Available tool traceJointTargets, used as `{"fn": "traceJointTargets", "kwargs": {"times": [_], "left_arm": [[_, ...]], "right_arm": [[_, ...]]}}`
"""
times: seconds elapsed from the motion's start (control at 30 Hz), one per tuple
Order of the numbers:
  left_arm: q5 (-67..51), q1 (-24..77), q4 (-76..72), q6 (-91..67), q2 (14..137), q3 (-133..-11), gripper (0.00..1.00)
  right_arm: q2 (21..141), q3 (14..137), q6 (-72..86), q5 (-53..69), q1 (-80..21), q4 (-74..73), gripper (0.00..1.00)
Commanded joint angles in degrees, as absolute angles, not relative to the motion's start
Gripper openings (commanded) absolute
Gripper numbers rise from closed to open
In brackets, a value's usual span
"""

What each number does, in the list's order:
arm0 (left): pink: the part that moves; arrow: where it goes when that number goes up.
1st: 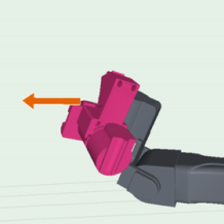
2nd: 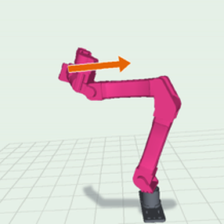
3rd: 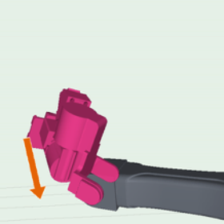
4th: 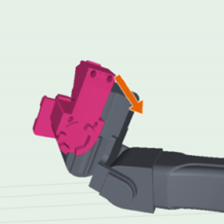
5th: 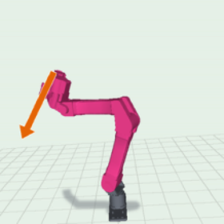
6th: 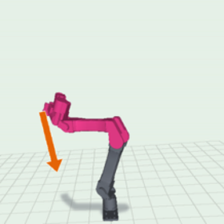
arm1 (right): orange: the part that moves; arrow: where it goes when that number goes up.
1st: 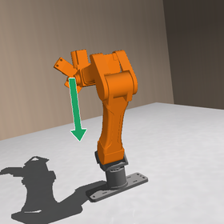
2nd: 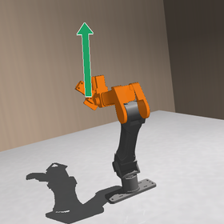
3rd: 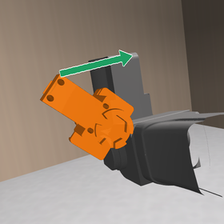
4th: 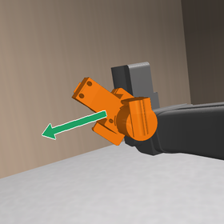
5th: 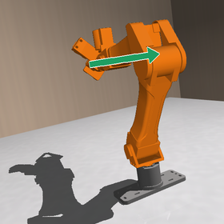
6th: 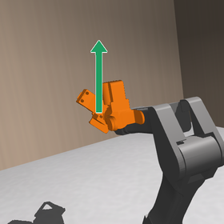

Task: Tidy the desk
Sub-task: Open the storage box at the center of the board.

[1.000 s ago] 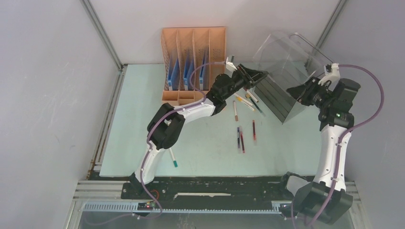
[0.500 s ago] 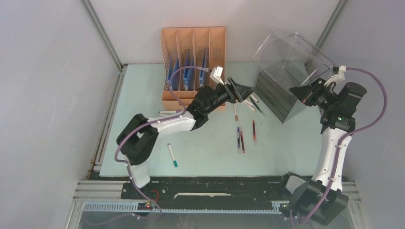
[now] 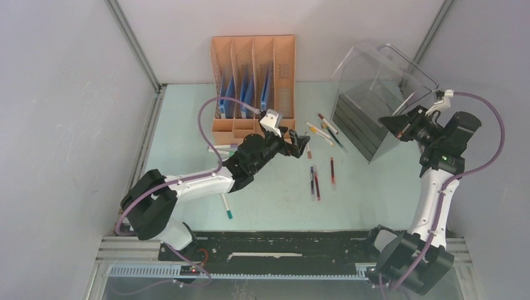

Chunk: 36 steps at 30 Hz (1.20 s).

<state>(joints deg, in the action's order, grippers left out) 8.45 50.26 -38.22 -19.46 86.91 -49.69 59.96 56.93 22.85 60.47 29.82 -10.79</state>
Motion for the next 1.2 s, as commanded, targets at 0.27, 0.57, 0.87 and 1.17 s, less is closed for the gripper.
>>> {"fn": "traceJointTargets", "kwargs": {"times": [0.27,0.57,0.87,1.17], "left_arm": [[1.2,49.4,-27.9,-22.4,86.6,-49.9,0.98],[0.5,49.4,-16.0,-25.5,92.8,-57.4,0.98],[1.7,50.9,-10.5,-26.5,94.8,-59.1,0.97],[10.3,56.0,3.1,-34.0,101.6,-66.3,0.68]], "right_arm": [[58.2,56.3,19.6,64.3,28.3,-9.9,0.1],[57.9,55.7,19.1,63.8,28.2,-9.9,0.1],[57.8,55.5,18.5,63.1,28.2,-10.3,0.11],[57.3,55.1,18.2,62.2,28.2,-10.2,0.11]]}}
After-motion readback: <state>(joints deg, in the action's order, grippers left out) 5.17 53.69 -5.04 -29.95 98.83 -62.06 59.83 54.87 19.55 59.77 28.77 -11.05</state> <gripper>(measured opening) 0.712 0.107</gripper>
